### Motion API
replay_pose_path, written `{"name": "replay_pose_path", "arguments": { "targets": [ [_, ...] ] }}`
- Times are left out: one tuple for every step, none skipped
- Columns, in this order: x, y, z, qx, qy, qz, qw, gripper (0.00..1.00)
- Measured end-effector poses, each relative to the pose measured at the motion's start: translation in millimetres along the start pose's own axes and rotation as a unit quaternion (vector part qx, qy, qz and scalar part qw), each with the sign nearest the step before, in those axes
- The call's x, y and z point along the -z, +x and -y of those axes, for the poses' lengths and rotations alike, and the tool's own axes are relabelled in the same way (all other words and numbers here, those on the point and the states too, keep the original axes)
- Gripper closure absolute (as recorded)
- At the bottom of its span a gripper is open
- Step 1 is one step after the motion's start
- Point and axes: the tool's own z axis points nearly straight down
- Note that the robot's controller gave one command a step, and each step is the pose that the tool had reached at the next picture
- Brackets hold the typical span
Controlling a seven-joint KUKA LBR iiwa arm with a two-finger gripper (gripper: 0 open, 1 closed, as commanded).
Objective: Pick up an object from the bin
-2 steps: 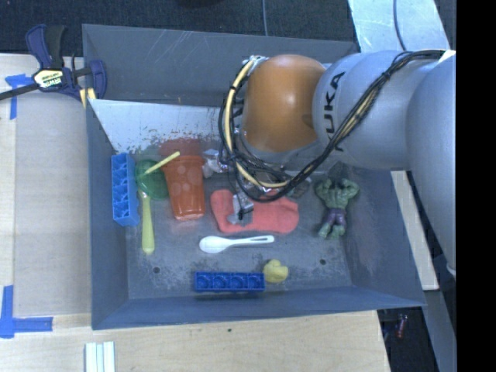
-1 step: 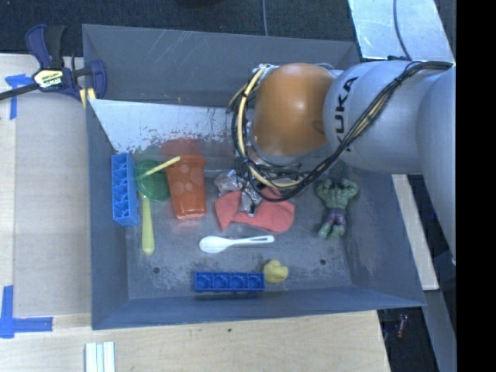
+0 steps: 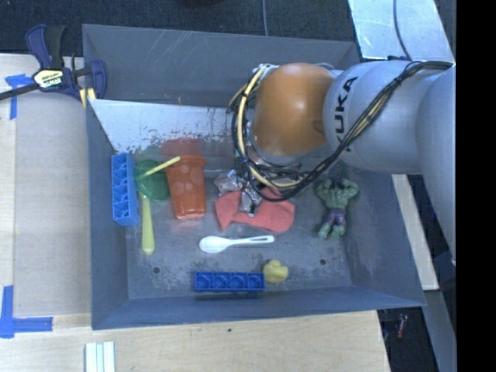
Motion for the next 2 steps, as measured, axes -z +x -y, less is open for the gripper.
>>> {"name": "replay_pose_path", "arguments": {
  "targets": [
    [66.5, 15.2, 0.7, 0.017, -0.002, -0.0016, 0.9999, 1.00],
    [135.1, 4.0, -1.9, 0.010, -0.002, -0.0013, 1.0000, 1.00]
  ]
}}
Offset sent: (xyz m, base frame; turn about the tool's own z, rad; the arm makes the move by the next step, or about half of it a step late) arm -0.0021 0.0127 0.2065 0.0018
